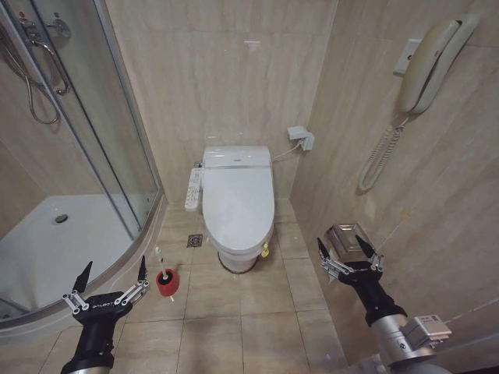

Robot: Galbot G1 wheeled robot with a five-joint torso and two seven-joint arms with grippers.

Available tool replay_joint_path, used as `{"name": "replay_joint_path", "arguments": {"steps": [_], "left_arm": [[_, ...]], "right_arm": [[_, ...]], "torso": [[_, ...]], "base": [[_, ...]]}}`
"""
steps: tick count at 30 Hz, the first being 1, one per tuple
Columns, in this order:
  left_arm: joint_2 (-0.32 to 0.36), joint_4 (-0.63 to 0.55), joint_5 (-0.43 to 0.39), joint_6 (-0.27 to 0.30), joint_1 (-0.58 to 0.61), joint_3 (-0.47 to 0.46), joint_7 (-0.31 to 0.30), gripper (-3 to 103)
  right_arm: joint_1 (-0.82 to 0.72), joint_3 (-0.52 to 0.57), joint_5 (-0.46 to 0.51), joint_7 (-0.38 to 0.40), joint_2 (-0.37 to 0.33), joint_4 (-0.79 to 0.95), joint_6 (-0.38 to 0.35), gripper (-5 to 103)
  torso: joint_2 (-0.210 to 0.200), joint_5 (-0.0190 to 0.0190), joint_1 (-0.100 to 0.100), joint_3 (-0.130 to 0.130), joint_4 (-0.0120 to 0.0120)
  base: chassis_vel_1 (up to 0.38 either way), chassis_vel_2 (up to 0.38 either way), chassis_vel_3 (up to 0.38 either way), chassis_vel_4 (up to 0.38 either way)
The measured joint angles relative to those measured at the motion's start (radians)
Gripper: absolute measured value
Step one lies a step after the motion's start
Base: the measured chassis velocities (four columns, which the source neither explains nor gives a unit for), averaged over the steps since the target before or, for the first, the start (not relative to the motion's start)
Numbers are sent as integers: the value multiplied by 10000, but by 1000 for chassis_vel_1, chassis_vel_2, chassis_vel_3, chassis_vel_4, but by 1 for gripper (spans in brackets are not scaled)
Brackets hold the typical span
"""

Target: Open the toilet lid, clean the toilet bowl with a toilet brush, close the toilet lid, and flush.

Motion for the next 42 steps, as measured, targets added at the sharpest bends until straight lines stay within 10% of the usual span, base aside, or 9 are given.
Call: {"name": "replay_joint_path", "arguments": {"steps": [42], "left_arm": [[-1, 0, 0, 0, 0, 1, 0, 100]], "right_arm": [[-1, 1, 0, 0, 0, 0, 0, 100]], "torso": [[0, 4, -2, 0, 1]], "base": [[-13, -6, 12, 9]]}}
